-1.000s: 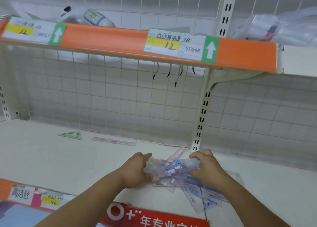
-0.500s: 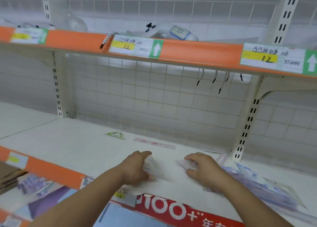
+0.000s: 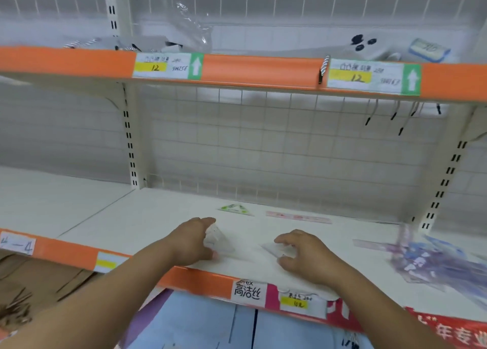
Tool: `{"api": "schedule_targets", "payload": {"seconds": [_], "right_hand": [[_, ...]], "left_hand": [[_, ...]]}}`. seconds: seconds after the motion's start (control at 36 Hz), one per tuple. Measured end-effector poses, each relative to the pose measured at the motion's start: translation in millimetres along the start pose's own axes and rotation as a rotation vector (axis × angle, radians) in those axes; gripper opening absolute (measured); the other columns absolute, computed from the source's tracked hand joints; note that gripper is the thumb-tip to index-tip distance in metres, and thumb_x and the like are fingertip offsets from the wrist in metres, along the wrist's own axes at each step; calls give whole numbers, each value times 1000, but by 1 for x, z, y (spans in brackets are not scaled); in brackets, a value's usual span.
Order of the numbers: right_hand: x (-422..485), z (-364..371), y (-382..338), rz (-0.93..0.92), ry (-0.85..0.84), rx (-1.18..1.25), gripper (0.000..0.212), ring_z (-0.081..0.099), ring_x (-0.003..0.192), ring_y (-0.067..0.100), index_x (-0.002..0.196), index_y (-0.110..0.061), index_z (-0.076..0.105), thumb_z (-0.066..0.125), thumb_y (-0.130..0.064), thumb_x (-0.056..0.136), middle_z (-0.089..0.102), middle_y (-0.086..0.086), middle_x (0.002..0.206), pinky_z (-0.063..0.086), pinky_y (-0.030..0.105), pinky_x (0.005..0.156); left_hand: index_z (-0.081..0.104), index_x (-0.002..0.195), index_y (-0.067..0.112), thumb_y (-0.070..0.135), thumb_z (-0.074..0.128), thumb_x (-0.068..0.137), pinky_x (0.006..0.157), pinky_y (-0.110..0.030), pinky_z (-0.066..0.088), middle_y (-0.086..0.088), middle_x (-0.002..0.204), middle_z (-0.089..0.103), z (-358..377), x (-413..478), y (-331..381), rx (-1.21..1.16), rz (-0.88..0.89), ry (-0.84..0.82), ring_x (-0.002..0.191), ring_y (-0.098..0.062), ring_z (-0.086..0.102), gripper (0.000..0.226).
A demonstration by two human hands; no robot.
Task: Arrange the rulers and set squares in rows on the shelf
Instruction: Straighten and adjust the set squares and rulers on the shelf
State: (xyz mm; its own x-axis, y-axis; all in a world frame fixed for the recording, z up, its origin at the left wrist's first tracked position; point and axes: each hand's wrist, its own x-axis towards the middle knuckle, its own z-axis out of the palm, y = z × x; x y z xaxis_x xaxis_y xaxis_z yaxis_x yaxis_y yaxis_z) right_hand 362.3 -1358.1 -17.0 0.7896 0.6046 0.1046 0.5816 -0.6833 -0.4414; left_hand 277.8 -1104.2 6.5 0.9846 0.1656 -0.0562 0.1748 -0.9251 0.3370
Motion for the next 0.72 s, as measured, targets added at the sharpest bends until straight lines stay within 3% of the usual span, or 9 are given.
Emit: {"api": "schedule_targets", "payload": {"seconds": [0.17,0.31,0.56,0.72], "right_hand": [[18,6,-15,18,-2,-34,47,42,106,7,133,-28,51,62,-32,88,36,-8,115,31,14,93],[38,2,-15,2,-81,-108,48,38,117,11,135,-29,48,60,-35,89,38,-7,116,30,18,99],[73,25,-27,-38,-144,-75,45,35,111,5,131,-30,51,61,-33,87,38,-9,112,29,16,93],[92,42,-55,-48,-146,-71,46,35,115,7,131,-31,51,60,-35,86,38,-10,115,31,20,100]], "left_hand": [[20,152,21,40,71,82,108,-27,33,-8,146,37,-2,12,-30,-18,-12,-28,132,-21,41,89],[24,150,23,45,75,77,108,-28,35,-7,142,39,2,26,-42,-46,-31,-38,130,-21,42,92],[28,148,26,55,77,69,107,-29,36,-2,139,37,8,41,-67,-59,-55,-139,131,-21,40,97],[28,148,26,58,76,69,107,-29,36,-2,140,38,-5,50,-99,-13,-23,-169,131,-22,40,99]]}}
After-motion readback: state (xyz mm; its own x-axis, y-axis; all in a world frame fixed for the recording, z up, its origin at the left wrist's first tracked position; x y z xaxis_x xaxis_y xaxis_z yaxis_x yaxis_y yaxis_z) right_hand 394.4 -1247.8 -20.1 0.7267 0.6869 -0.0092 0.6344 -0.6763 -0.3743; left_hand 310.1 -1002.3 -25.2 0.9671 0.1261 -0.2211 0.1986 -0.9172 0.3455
